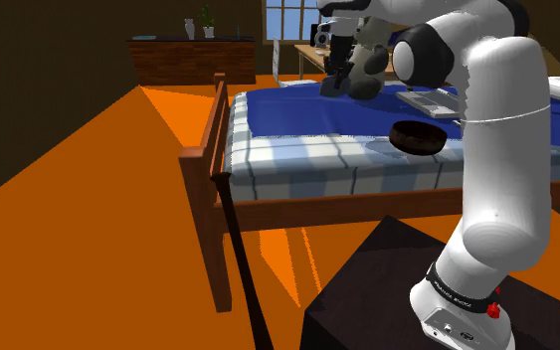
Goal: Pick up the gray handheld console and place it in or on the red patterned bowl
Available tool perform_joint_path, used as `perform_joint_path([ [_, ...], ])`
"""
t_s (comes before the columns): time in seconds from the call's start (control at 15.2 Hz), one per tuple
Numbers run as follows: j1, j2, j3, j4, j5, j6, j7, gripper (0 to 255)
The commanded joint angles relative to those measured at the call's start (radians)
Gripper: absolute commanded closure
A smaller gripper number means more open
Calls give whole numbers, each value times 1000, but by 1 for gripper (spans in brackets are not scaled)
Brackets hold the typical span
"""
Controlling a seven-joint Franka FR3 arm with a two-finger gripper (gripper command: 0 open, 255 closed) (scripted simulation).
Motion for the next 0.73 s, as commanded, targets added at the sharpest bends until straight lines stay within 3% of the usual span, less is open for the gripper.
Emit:
perform_joint_path([
  [0.0, -12, 10, 1, 43, 5, -33, 2, 255],
  [0.26, -37, 31, 4, 124, 18, -93, 5, 255],
  [0.66, 102, -271, -53, -260, -160, 36, 1, 255],
])
